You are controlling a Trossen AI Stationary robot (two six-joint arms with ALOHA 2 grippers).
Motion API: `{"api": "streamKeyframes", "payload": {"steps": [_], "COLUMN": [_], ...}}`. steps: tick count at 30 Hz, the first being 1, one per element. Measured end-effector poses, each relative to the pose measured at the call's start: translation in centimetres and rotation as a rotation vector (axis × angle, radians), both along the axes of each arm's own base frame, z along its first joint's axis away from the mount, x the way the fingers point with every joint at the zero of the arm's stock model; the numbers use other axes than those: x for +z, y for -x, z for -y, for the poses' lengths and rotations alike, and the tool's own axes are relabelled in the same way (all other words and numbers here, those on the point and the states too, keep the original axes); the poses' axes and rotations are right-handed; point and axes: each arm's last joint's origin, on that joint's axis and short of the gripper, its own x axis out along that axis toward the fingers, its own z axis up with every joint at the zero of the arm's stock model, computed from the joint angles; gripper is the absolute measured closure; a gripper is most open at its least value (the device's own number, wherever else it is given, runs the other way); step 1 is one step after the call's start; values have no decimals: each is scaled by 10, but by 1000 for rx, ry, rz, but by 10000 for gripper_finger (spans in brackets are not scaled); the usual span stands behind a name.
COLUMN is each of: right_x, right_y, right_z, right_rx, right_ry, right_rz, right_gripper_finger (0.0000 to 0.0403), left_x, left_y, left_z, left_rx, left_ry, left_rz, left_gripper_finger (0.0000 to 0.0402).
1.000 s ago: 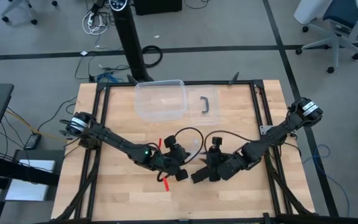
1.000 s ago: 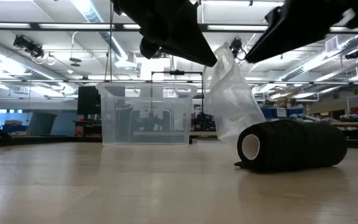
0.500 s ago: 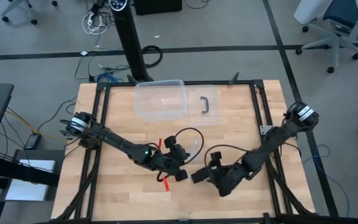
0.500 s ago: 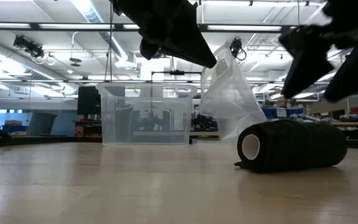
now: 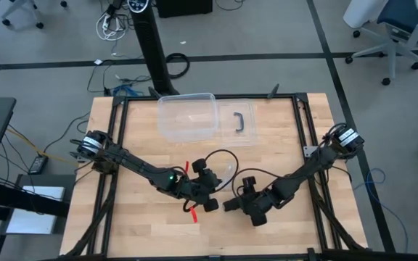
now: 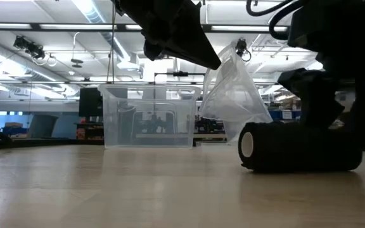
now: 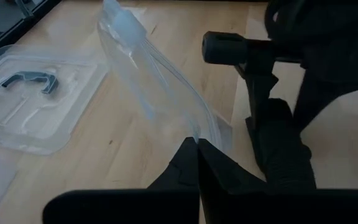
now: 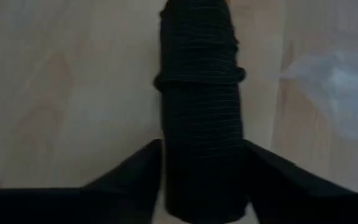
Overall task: Roll bandage
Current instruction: Open the transparent zip bag
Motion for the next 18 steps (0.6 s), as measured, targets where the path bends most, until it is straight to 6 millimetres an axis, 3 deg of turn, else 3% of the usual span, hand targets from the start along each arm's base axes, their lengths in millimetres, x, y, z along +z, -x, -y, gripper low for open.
{"api": "streamKeyframes", "payload": {"steps": [5, 11, 16, 18], "right_x": [2, 33, 61, 63], "right_y": [0, 5, 9, 11], "right_z": [1, -2, 0, 3], "right_rx": [-6, -78, -150, -165], "right_ry": [13, -72, -45, -39], "right_rz": [18, 120, 196, 188], "right_gripper_finger": [359, 360, 360, 360], "left_x": [0, -4, -7, -9], "left_y": [0, 3, 7, 9], "left_z": [0, -1, -2, -3], "left_rx": [-15, -46, -101, -111], "left_ry": [-27, -94, -193, -220], "left_rz": [-15, -79, -158, -192], "left_gripper_finger": [402, 402, 402, 402]}}
